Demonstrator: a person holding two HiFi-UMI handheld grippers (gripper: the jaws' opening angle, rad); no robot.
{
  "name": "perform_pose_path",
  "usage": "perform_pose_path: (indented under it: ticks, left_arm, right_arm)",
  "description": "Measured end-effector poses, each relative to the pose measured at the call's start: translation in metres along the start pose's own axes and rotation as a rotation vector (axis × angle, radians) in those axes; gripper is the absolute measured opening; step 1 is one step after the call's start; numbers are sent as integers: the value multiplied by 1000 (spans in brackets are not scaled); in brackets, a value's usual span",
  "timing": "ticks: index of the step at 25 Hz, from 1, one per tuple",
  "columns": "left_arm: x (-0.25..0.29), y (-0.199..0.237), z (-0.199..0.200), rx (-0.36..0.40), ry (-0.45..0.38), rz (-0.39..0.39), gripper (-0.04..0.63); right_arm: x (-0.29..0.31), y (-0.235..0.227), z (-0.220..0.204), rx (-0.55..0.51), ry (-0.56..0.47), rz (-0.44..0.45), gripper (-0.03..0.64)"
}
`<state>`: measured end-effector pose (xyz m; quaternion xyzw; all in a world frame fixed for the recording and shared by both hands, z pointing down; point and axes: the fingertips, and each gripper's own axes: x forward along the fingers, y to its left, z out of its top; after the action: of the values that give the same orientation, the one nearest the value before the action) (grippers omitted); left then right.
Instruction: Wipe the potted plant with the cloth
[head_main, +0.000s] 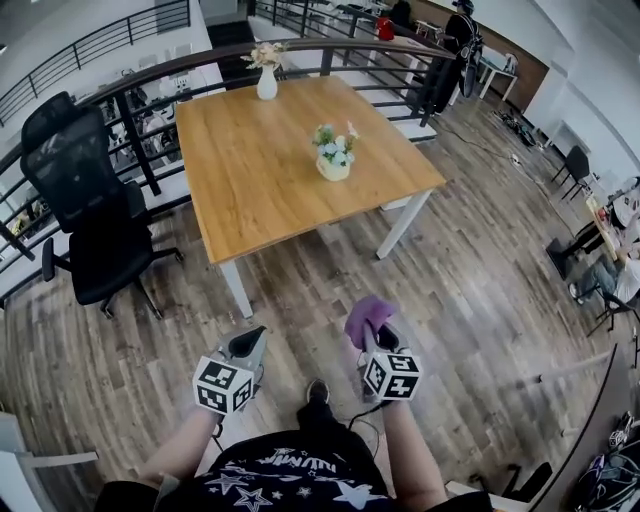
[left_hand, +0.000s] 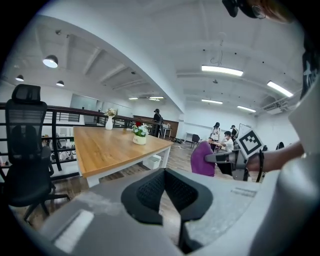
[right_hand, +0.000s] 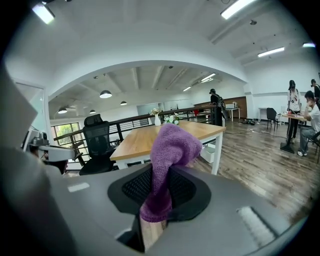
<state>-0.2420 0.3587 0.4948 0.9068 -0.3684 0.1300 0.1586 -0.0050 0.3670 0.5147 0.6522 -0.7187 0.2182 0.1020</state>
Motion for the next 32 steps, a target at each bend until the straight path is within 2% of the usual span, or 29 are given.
perform_pose_path:
  ticks: [6, 13, 23, 28, 32]
  left_arm:
    - [56, 14, 32, -9, -10, 46, 2]
    - [110, 28, 51, -17, 10, 92, 2]
    - [157, 61, 90, -80, -72, 197, 2]
    - [184, 79, 102, -42, -55, 183, 2]
    - [217, 105, 113, -47, -53, 148, 2]
  right_arm:
    - [54, -45, 35, 12, 12, 24, 81]
    - [105, -81, 63, 1, 19, 72, 81]
    - [153, -130, 85, 14, 33, 73, 81]
    - [178, -136, 90, 19, 50, 73, 81]
    - [205, -152, 106, 12, 53, 16, 81]
